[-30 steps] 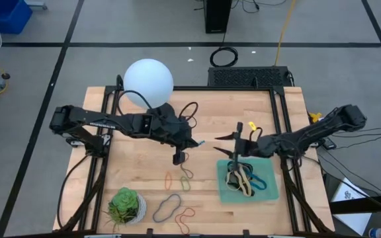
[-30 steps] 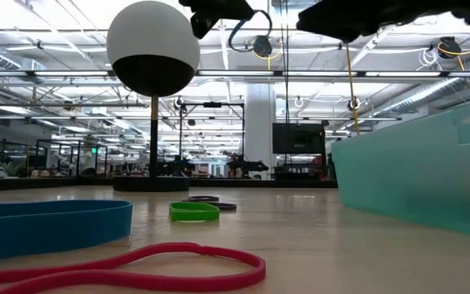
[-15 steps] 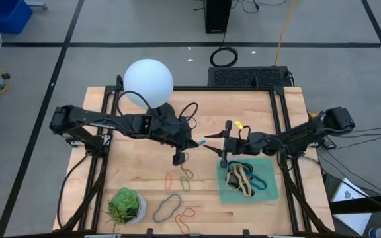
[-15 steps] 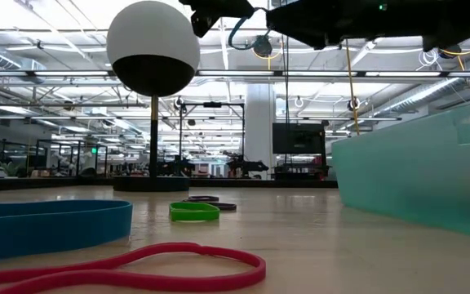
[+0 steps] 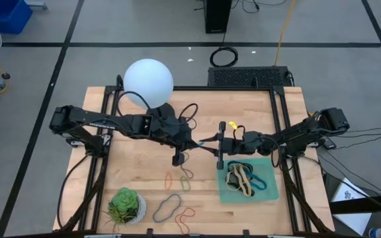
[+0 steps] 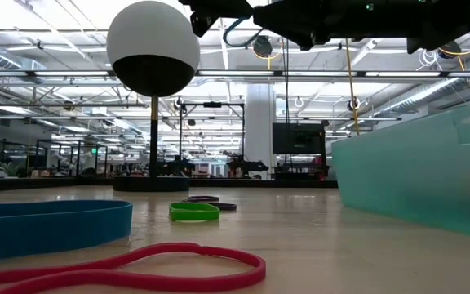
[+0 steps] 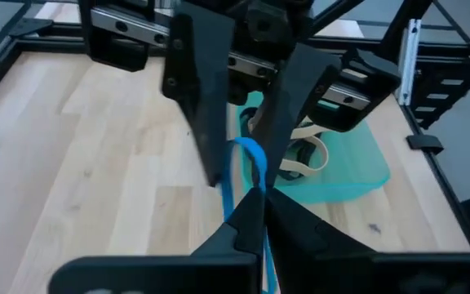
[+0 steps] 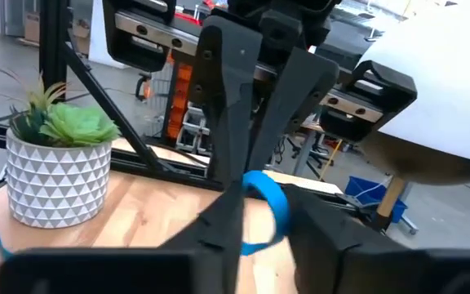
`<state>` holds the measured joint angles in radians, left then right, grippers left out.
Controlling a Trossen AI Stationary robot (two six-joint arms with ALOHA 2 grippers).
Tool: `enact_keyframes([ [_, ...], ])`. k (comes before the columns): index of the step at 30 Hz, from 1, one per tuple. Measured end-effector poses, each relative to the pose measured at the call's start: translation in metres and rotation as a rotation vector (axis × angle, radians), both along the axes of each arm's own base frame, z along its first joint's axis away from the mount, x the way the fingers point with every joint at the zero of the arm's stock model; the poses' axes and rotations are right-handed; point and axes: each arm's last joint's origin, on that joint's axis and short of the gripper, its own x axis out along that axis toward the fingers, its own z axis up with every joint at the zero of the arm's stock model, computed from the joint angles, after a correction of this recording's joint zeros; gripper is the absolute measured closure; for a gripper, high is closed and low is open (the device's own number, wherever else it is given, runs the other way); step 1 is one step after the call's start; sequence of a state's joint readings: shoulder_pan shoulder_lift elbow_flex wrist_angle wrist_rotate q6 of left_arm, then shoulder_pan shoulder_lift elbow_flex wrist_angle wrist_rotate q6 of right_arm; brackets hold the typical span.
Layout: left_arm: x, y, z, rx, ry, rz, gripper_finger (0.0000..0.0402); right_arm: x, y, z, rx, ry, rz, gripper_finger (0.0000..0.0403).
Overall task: Pick and place rubber bands into bin
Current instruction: Put the top blue rubber band into the green bin
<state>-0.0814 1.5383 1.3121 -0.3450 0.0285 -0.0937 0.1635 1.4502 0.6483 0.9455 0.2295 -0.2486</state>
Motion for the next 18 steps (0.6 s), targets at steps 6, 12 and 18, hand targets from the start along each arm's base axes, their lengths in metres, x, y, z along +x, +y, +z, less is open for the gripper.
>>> enact_keyframes([
  [6, 0.0, 0.0002, 0.0002, 0.012, -0.003, 0.005, 0.0397, 0.0, 0.0003, -0.0003, -0.012, 0.004, 0.003, 0.0396],
  [12, 0.0001, 0.0002, 0.0004, 0.011, -0.004, 0.005, 0.0375, 0.0, 0.0001, -0.0001, -0.003, 0.002, 0.0, 0.0401],
  [18, 0.0, -0.0003, 0.0003, 0.011, -0.004, 0.003, 0.0316, -0.0001, 0.0002, -0.0001, 0.001, 0.002, -0.005, 0.0402],
])
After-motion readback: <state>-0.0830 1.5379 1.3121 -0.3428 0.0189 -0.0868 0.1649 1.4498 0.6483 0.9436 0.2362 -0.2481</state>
